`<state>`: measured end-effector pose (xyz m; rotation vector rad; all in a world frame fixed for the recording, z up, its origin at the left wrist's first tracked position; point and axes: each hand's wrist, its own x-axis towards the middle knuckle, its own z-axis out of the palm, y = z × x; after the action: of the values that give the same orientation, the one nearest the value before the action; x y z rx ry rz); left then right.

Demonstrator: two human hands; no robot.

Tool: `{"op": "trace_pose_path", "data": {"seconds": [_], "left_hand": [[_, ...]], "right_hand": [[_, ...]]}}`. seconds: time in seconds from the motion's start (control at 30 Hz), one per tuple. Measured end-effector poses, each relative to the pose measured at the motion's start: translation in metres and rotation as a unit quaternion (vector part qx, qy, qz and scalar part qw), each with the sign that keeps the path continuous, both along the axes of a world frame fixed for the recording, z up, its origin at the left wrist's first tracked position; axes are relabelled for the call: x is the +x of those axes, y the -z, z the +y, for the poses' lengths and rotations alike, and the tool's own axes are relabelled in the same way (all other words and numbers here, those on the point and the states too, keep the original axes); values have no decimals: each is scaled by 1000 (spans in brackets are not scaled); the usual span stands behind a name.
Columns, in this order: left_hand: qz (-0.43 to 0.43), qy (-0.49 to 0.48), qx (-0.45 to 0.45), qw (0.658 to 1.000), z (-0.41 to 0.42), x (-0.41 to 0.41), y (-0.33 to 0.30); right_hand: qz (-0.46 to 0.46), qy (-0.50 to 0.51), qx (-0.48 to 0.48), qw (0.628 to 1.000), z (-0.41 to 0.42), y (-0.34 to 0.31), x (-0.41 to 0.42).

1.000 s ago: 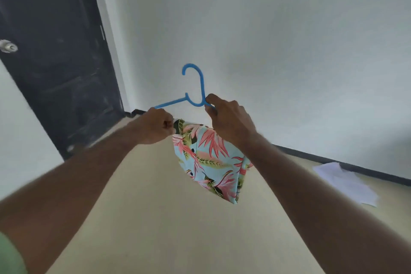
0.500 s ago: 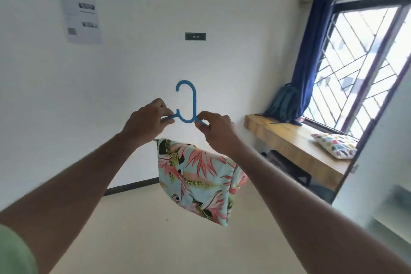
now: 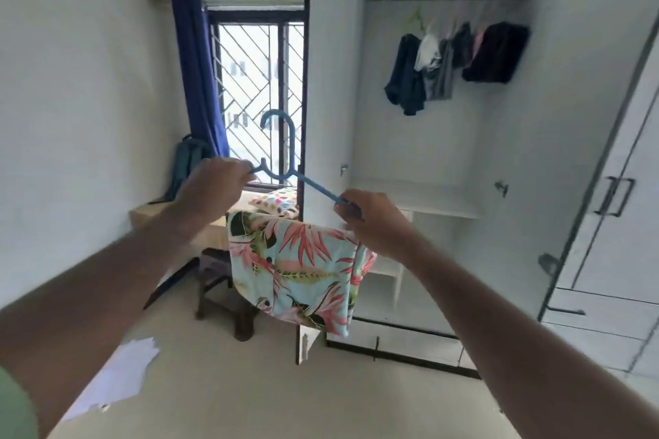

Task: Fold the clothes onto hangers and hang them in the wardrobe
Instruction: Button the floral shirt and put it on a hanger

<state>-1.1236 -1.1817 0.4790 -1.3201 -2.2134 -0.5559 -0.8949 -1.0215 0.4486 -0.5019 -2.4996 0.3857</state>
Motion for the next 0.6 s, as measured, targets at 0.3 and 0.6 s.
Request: {"op": "trace_pose_path", "data": {"seconds": [0.3,0.6], "left_hand": [[-3,242,44,969,146,61,-44],[-31,305,70,949,277,101,-87]], "right_hand": [[49,203,115,971,46,10,146],[203,273,145,929,115,-21,174]]}}
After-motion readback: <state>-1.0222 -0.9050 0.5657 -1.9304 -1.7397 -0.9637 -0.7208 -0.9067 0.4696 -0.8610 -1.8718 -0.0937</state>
